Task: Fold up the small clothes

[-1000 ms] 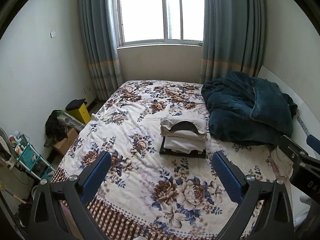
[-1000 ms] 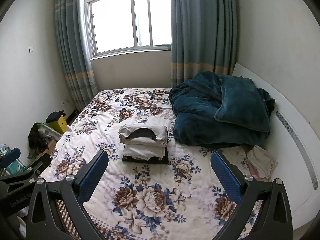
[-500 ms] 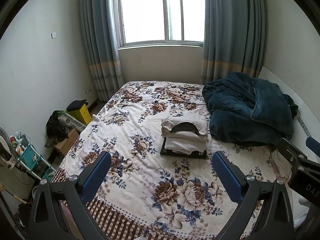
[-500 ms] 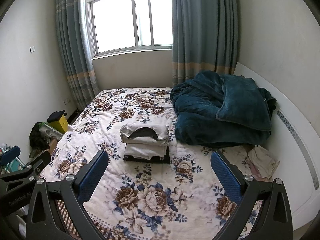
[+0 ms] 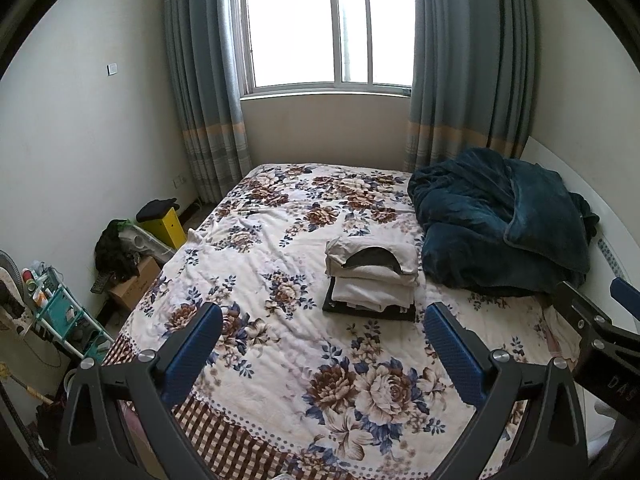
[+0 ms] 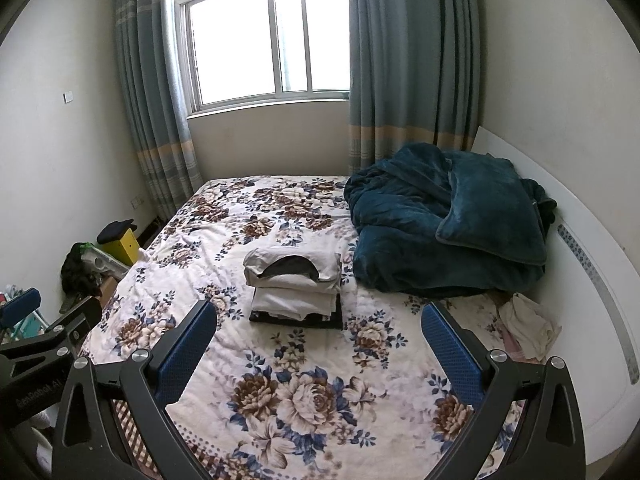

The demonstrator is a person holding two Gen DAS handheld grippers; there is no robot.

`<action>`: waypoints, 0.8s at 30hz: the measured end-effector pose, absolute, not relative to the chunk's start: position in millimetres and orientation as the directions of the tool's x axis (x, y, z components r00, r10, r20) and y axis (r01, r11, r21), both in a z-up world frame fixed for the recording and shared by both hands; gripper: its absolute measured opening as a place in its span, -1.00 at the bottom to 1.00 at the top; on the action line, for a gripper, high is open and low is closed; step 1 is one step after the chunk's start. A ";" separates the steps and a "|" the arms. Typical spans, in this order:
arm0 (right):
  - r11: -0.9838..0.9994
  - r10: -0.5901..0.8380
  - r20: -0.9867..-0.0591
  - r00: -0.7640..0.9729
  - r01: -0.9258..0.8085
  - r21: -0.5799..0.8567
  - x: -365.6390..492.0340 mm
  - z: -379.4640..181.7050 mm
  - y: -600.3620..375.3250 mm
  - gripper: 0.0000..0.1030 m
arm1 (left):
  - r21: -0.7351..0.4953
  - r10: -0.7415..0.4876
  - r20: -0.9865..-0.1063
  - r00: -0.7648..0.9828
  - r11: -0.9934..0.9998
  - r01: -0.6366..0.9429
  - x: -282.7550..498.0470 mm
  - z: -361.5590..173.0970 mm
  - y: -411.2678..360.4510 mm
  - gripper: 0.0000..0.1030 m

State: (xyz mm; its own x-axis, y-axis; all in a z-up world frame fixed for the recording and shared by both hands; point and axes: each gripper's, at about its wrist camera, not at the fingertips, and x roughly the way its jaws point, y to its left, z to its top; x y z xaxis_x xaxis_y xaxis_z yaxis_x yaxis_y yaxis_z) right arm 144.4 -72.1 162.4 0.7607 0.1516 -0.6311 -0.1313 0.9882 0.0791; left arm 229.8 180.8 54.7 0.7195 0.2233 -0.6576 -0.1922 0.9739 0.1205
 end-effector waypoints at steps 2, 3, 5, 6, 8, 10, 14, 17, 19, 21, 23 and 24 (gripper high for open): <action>0.989 0.150 -0.632 0.760 -0.127 0.082 143.5 161.9 -72.7 1.00 | 0.122 0.226 -0.656 0.720 0.973 -0.194 229.0 54.9 180.7 1.00; 0.988 0.151 -0.632 0.760 -0.128 0.083 143.7 161.8 -71.5 1.00 | 0.122 0.227 -0.656 0.720 0.973 -0.197 228.6 55.0 180.6 1.00; 0.988 0.151 -0.632 0.760 -0.127 0.083 142.4 162.1 -71.0 1.00 | 0.120 0.229 -0.655 0.720 0.973 -0.200 228.8 55.4 180.7 1.00; 0.988 0.151 -0.633 0.759 -0.128 0.082 142.4 162.2 -69.4 1.00 | 0.118 0.229 -0.654 0.721 0.972 -0.201 228.1 55.7 180.9 1.00; 0.989 0.148 -0.632 0.760 -0.126 0.081 142.3 162.3 -69.6 1.00 | 0.116 0.228 -0.652 0.723 0.973 -0.202 229.1 56.2 181.0 1.00; 0.989 0.148 -0.633 0.760 -0.125 0.081 142.3 162.3 -69.3 1.00 | 0.119 0.233 -0.651 0.722 0.971 -0.207 228.7 56.8 180.1 1.00; 0.989 0.146 -0.631 0.762 -0.121 0.083 141.4 161.9 -69.8 1.00 | 0.118 0.236 -0.648 0.724 0.970 -0.210 228.3 58.0 178.6 1.00; 0.989 0.146 -0.631 0.762 -0.121 0.083 141.2 162.0 -69.2 1.00 | 0.120 0.242 -0.643 0.727 0.969 -0.216 226.8 58.4 177.2 1.00; 0.989 0.146 -0.630 0.763 -0.123 0.080 140.9 162.1 -67.9 1.00 | 0.119 0.243 -0.639 0.729 0.969 -0.218 227.4 58.7 177.0 1.00; 0.989 0.146 -0.629 0.764 -0.122 0.080 140.9 162.1 -66.2 1.00 | 0.118 0.248 -0.637 0.730 0.967 -0.225 223.4 57.4 176.4 1.00; 0.989 0.144 -0.631 0.762 -0.121 0.080 140.7 161.6 -67.9 1.00 | 0.118 0.252 -0.633 0.732 0.966 -0.231 220.9 56.7 176.1 1.00; 0.989 0.144 -0.631 0.762 -0.121 0.080 140.8 161.6 -66.5 1.00 | 0.119 0.255 -0.632 0.732 0.965 -0.233 220.1 56.6 176.1 1.00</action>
